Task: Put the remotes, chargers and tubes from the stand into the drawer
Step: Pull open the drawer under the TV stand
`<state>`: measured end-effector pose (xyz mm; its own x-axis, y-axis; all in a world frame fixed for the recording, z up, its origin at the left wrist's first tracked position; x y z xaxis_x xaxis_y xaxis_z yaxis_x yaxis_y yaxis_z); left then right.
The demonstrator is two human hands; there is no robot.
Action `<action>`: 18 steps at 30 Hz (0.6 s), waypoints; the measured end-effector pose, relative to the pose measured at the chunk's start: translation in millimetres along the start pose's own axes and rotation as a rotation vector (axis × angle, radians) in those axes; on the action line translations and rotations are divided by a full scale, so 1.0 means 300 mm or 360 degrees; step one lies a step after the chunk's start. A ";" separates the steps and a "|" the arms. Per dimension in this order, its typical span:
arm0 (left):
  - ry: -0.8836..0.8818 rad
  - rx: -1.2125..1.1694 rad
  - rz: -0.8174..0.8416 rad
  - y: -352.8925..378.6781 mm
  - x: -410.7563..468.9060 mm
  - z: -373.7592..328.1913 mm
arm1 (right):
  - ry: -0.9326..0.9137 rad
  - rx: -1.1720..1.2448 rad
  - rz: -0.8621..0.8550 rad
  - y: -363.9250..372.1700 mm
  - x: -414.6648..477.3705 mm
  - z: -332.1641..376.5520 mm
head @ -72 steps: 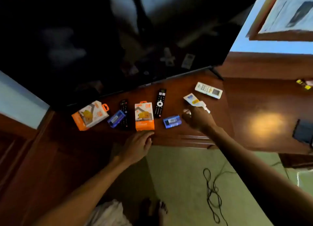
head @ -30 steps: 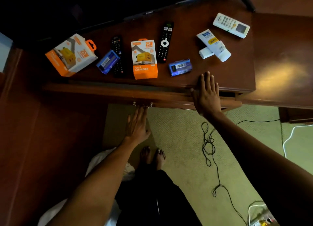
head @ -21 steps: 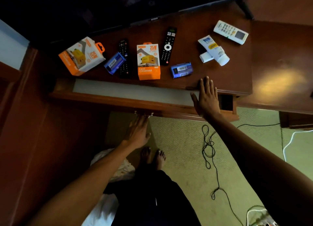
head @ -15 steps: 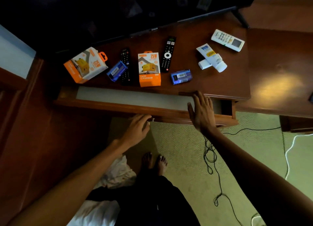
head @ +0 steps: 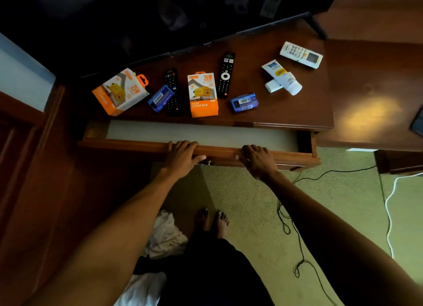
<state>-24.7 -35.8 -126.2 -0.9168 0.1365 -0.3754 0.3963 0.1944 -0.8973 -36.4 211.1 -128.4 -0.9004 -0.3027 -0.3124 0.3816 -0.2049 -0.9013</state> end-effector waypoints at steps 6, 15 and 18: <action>0.0024 -0.0024 -0.0051 0.048 -0.146 -0.017 | 0.0022 0.0041 0.0001 0.042 -0.134 0.032; 0.0087 0.0026 -0.0142 0.178 -0.401 -0.025 | -0.0032 0.0008 -0.0121 0.148 -0.395 0.070; 0.0085 0.0032 -0.0139 0.205 -0.455 -0.032 | -0.0051 0.0025 -0.0158 0.170 -0.457 0.079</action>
<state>125.3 -33.1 -127.9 -0.9437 0.1713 -0.2830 0.3133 0.1883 -0.9308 111.4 220.2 -124.5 -0.9269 -0.3096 -0.2121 0.2945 -0.2497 -0.9225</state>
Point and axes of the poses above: each hand's wrist, its own x-axis towards the middle knuckle, its own y-axis out of the palm, z = x × y, the point moved 7 cm from there along x, towards the middle knuckle, and after that the axes turned 2 degrees about -x, right-handed, at the moved point
